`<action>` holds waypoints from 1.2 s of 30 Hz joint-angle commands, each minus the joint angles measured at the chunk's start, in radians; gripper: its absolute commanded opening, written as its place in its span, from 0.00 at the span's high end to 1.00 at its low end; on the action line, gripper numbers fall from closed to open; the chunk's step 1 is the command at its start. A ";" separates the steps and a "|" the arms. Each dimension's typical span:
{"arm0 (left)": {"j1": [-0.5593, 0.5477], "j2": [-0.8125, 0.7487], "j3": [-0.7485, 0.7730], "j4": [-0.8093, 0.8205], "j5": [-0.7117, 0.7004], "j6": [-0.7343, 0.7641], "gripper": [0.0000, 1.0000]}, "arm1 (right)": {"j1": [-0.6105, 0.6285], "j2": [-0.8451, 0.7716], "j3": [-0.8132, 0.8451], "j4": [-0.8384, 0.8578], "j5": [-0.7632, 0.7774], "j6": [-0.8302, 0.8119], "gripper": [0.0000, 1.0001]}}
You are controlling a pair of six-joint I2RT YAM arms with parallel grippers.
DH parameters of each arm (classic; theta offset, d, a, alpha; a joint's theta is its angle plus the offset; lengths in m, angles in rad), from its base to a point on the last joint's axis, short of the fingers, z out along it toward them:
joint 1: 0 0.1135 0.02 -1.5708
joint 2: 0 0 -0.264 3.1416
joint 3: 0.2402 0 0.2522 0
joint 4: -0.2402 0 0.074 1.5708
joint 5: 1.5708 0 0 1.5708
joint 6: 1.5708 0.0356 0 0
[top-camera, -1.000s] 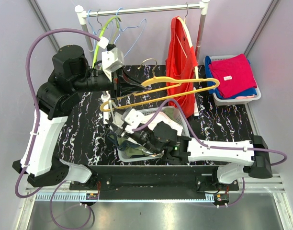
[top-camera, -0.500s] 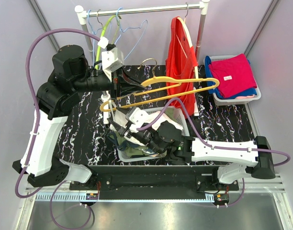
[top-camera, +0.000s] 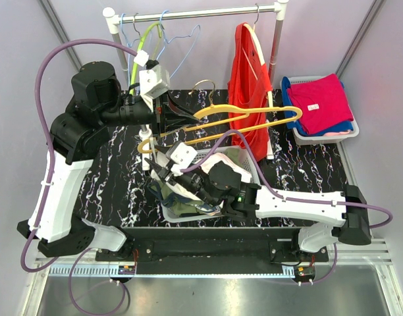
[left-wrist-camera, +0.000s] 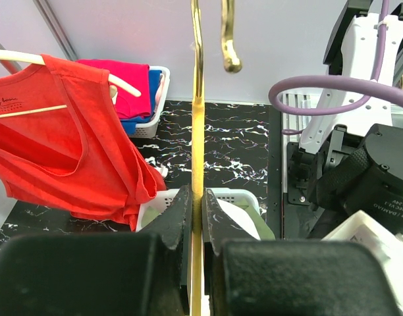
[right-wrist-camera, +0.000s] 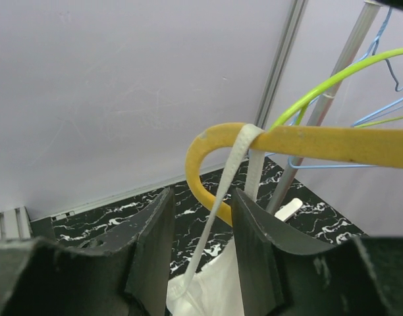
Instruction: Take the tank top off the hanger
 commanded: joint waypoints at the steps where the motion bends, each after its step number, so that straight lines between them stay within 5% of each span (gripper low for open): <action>1: 0.005 -0.022 0.009 0.062 0.027 -0.010 1.00 | -0.011 0.017 0.066 0.031 -0.028 0.042 0.54; 9: 0.009 -0.026 0.000 0.062 0.027 -0.009 1.00 | -0.011 0.012 0.065 0.049 -0.029 0.060 0.67; 17: 0.012 -0.026 -0.001 0.062 0.029 -0.010 1.00 | -0.012 0.009 0.082 0.057 -0.052 0.057 0.99; 36: 0.019 -0.031 0.003 0.066 0.053 -0.041 1.00 | -0.012 0.104 0.181 0.051 -0.126 -0.006 1.00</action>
